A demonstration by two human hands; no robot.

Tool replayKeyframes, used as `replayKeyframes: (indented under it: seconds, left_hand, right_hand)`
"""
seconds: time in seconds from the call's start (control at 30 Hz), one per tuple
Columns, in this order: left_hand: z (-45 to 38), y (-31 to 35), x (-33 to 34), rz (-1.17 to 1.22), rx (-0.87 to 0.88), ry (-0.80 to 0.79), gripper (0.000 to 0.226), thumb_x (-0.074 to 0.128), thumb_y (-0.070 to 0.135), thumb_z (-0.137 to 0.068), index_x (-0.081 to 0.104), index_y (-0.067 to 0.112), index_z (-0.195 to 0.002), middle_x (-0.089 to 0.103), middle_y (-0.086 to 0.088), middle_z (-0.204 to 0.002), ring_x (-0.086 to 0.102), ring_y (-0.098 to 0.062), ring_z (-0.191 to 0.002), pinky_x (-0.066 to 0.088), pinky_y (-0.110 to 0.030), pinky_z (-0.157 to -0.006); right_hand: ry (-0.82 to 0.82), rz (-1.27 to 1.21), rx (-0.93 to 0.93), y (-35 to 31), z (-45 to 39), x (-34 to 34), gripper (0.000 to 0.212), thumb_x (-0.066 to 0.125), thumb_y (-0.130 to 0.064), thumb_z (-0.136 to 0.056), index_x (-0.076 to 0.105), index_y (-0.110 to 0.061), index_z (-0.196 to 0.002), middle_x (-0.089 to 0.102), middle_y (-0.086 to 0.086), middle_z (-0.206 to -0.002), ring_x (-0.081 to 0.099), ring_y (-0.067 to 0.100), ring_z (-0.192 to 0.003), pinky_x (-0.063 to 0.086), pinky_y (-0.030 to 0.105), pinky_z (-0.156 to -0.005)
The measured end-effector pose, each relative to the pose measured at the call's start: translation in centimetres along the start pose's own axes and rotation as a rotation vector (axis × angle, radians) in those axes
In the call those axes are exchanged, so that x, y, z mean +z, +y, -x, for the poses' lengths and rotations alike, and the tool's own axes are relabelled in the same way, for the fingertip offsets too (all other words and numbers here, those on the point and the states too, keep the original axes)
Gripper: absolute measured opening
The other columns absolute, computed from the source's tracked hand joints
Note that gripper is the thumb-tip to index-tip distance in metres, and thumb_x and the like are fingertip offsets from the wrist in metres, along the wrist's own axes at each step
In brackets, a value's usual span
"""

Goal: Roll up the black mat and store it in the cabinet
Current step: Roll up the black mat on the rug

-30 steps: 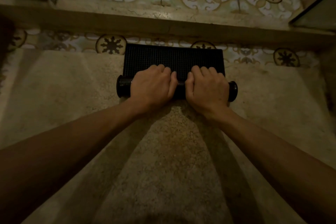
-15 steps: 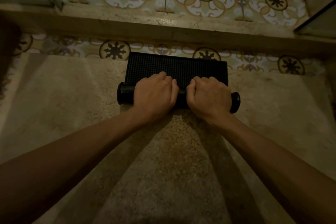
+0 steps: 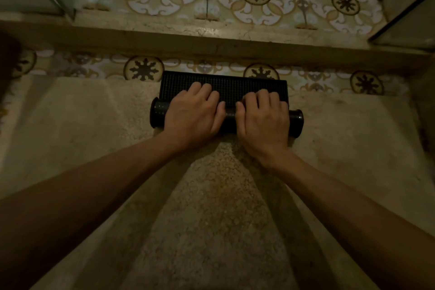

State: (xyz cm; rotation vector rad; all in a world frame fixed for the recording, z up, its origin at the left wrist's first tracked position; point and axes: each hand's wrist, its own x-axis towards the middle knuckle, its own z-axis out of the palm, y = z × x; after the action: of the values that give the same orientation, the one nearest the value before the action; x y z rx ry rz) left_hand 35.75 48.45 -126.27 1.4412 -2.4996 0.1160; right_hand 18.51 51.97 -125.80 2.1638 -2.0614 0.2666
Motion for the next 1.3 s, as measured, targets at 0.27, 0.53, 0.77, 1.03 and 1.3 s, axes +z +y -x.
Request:
replayKeyframes:
  seconds: [0.27, 0.53, 0.77, 1.03, 1.3]
  left_hand:
    - [-0.2, -0.4, -0.5, -0.042, -0.106, 0.030, 0.037, 0.033, 0.046, -0.100, 0.050, 0.012, -0.098, 0.053, -0.012, -0.098, 0.046, -0.028, -0.087, 0.033, -0.039, -0.068]
    - [-0.2, -2.2, 0.2, -0.078, 0.006, 0.006, 0.052, 0.032, 0.055, -0.096, 0.054, 0.008, -0.103, 0.058, -0.015, -0.101, 0.049, -0.031, -0.089, 0.035, -0.044, -0.076]
    - [-3.9, -3.5, -0.1, -0.046, -0.067, 0.049, 0.053, 0.033, 0.056, -0.097, 0.061, 0.011, -0.091, 0.064, -0.010, -0.080, 0.056, -0.027, -0.071, 0.034, -0.034, -0.060]
    - [-5.5, -4.3, 0.7, -0.011, -0.035, -0.003, 0.070, 0.021, 0.076, -0.092, 0.058, 0.017, -0.097, 0.054, -0.008, -0.093, 0.048, -0.022, -0.085, 0.031, -0.031, -0.057]
    - [-7.5, -5.8, 0.6, 0.031, 0.090, -0.257, 0.096, 0.016, 0.096, -0.072, 0.058, 0.025, -0.121, 0.068, -0.003, -0.105, 0.056, -0.023, -0.100, 0.035, -0.032, -0.062]
  right_hand:
    - [-0.019, -0.115, 0.023, 0.4, -3.1, -0.1, 0.039, 0.032, -0.036, -0.098, 0.058, -0.012, -0.081, 0.060, 0.008, -0.079, 0.053, 0.027, -0.077, 0.036, 0.037, -0.061]
    - [0.044, -0.122, 0.038, 1.0, -4.2, 0.5, 0.040, 0.032, -0.037, -0.103, 0.058, -0.014, -0.083, 0.053, 0.003, -0.074, 0.054, 0.026, -0.070, 0.030, 0.033, -0.057]
    - [0.051, -0.043, -0.047, 1.4, -5.2, 0.7, 0.050, 0.027, -0.043, -0.102, 0.064, -0.009, -0.100, 0.063, 0.016, -0.095, 0.054, 0.031, -0.086, 0.034, 0.039, -0.068]
    - [-0.029, -0.056, -0.048, 2.5, -8.5, 1.3, 0.056, 0.024, -0.050, -0.098, 0.061, -0.013, -0.075, 0.055, 0.004, -0.062, 0.051, 0.025, -0.054, 0.034, 0.032, -0.050]
    - [-0.113, -0.066, -0.029, 3.2, -10.3, 2.2, 0.045, 0.023, -0.050, -0.098, 0.050, -0.020, -0.080, 0.050, 0.004, -0.066, 0.042, 0.025, -0.052, 0.032, 0.036, -0.057]
